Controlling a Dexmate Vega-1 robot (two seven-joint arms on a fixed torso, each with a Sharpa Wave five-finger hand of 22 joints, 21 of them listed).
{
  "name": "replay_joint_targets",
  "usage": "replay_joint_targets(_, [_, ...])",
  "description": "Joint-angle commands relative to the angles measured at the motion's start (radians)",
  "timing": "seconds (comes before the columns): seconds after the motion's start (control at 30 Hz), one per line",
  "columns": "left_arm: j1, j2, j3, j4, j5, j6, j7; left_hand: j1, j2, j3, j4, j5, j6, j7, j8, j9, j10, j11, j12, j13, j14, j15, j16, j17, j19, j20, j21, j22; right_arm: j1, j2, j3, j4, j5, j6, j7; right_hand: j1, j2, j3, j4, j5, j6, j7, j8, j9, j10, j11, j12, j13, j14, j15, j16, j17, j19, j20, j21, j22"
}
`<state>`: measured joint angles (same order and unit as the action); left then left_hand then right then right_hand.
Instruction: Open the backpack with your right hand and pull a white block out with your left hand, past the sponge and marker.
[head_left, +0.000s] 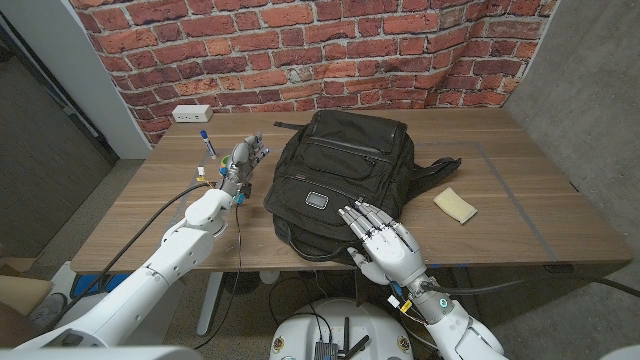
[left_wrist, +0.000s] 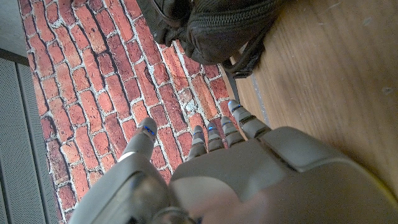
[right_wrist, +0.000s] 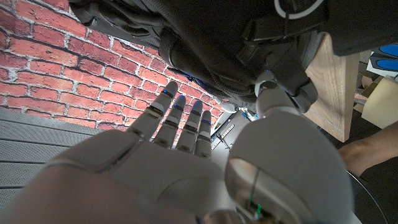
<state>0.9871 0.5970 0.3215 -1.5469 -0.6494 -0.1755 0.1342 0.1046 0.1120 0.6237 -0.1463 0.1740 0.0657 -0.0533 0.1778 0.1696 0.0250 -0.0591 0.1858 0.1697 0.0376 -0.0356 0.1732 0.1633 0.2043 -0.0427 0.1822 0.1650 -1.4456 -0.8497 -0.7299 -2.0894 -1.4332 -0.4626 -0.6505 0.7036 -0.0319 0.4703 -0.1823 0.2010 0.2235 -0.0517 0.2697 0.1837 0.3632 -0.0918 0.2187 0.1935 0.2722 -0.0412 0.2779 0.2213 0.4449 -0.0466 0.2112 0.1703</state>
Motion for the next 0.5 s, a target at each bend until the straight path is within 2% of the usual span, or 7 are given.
replay_joint_targets(0.03, [-0.016, -0.007, 0.006, 0.018, 0.001, 0.004, -0.011, 0.005, 0.023, 0.005, 0.002, 0.001, 0.006, 0.001, 0.004, 0.005, 0.003, -0.003, 0.004, 0.004, 0.005, -0.002, 0.001, 0.003, 0.008, -0.042, 0.008, 0.005, 0.028, 0.021, -0.025, 0.014, -0.010, -0.019, 0.006, 0.021, -0.002, 0.003, 0.005, 0.002, 0.023, -0.001, 0.008, 0.003, 0.026, 0.002, 0.009, 0.003, 0.023, -0.097, 0.016, 0.007, 0.020, -0.050, 0.005, 0.002])
replay_joint_targets(0.2, [-0.014, -0.010, 0.006, 0.023, -0.001, 0.000, -0.012, 0.005, 0.024, 0.006, 0.002, 0.001, 0.007, 0.001, 0.005, 0.005, 0.003, -0.003, 0.004, 0.004, 0.006, -0.002, 0.001, 0.003, 0.009, -0.042, 0.008, 0.005, 0.033, 0.021, -0.028, 0.013, -0.006, -0.020, -0.006, 0.028, 0.000, -0.003, 0.011, 0.002, 0.055, -0.004, 0.016, 0.004, 0.056, -0.003, 0.013, 0.004, 0.048, -0.110, 0.030, 0.015, 0.041, -0.057, 0.009, 0.003])
replay_joint_targets(0.33, [-0.007, -0.011, 0.005, 0.022, -0.003, -0.004, -0.009, 0.005, 0.024, 0.006, 0.002, 0.001, 0.007, 0.001, 0.005, 0.005, 0.003, -0.001, 0.004, 0.004, 0.006, -0.002, 0.001, 0.003, 0.009, -0.042, 0.008, 0.005, 0.033, 0.020, -0.029, 0.012, -0.002, -0.022, -0.013, 0.035, 0.005, -0.013, 0.016, 0.004, 0.117, -0.006, 0.033, 0.004, 0.105, -0.013, 0.020, 0.006, 0.089, -0.121, 0.054, 0.027, 0.073, -0.066, 0.016, 0.005])
replay_joint_targets(0.5, [0.004, -0.009, 0.001, 0.014, -0.003, -0.006, -0.003, 0.005, 0.024, 0.007, 0.002, 0.001, 0.007, 0.001, 0.004, 0.005, 0.004, -0.002, 0.004, 0.004, 0.006, -0.001, 0.001, 0.003, 0.009, -0.042, 0.008, 0.005, 0.035, 0.022, -0.030, 0.017, 0.008, -0.021, -0.034, 0.034, 0.021, -0.024, 0.024, 0.009, 0.179, -0.028, 0.048, 0.004, 0.147, -0.019, 0.023, 0.007, 0.125, -0.136, 0.078, 0.043, 0.096, -0.069, 0.019, 0.007])
